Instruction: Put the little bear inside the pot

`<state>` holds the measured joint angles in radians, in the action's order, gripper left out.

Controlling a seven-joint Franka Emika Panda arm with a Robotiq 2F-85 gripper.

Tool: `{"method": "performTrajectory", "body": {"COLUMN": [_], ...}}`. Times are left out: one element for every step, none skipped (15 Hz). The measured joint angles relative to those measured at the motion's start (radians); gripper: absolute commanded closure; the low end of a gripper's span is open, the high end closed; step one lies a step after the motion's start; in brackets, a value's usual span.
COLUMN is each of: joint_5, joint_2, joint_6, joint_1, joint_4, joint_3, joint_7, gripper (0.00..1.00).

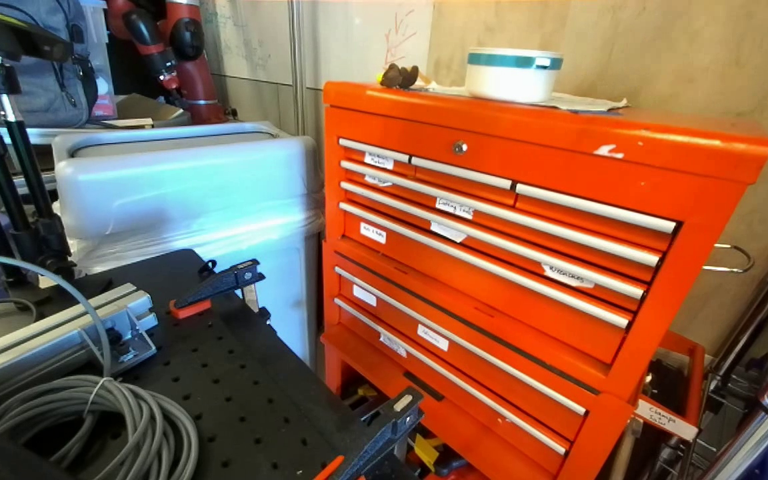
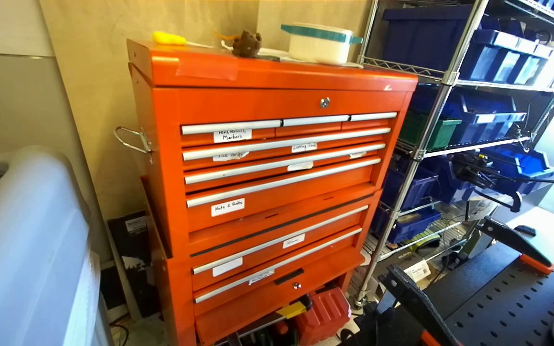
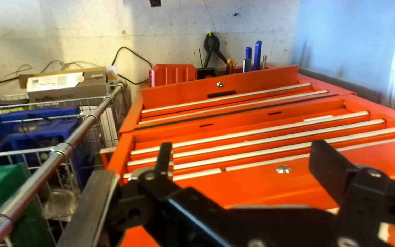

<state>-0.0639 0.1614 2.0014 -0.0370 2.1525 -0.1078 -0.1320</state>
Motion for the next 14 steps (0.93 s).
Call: {"method": "performTrajectory", "body": {"joint_5": [0.001,0.002,0.003,0.006,0.012,0.021,0.036,0.055,0.081,0.105,0.133,0.158,0.173,0.179], "joint_2": [-0.03,-0.062,-0.095,-0.13,-0.165,-0.199,-0.231,-0.263,-0.295,-0.322,-0.351,-0.379,-0.407,-0.433], "joint_6": [0.037,0.069,0.095,0.114,0.122,0.123,0.124,0.126,0.129,0.132,0.134,0.135,0.137,0.139], "joint_1": [0.022,0.044,0.067,0.089,0.109,0.128,0.144,0.16,0.175,0.188,0.2,0.21,0.219,0.226], "joint_4": [-0.005,-0.014,-0.03,-0.052,-0.08,-0.111,-0.144,-0.178,-0.213,-0.242,-0.273,-0.302,-0.329,-0.354], "joint_3": [0.034,0.068,0.101,0.13,0.155,0.176,0.192,0.204,0.211,0.215,0.215,0.215,0.215,0.215], "joint_7": [0.032,0.065,0.101,0.137,0.17,0.202,0.236,0.27,0.308,0.342,0.378,0.41,0.44,0.467], "gripper": [0.0,0.0,0.0,0.0,0.0,0.0,0.0,0.0,0.0,0.0,0.0,0.0,0.0,0.0]}}
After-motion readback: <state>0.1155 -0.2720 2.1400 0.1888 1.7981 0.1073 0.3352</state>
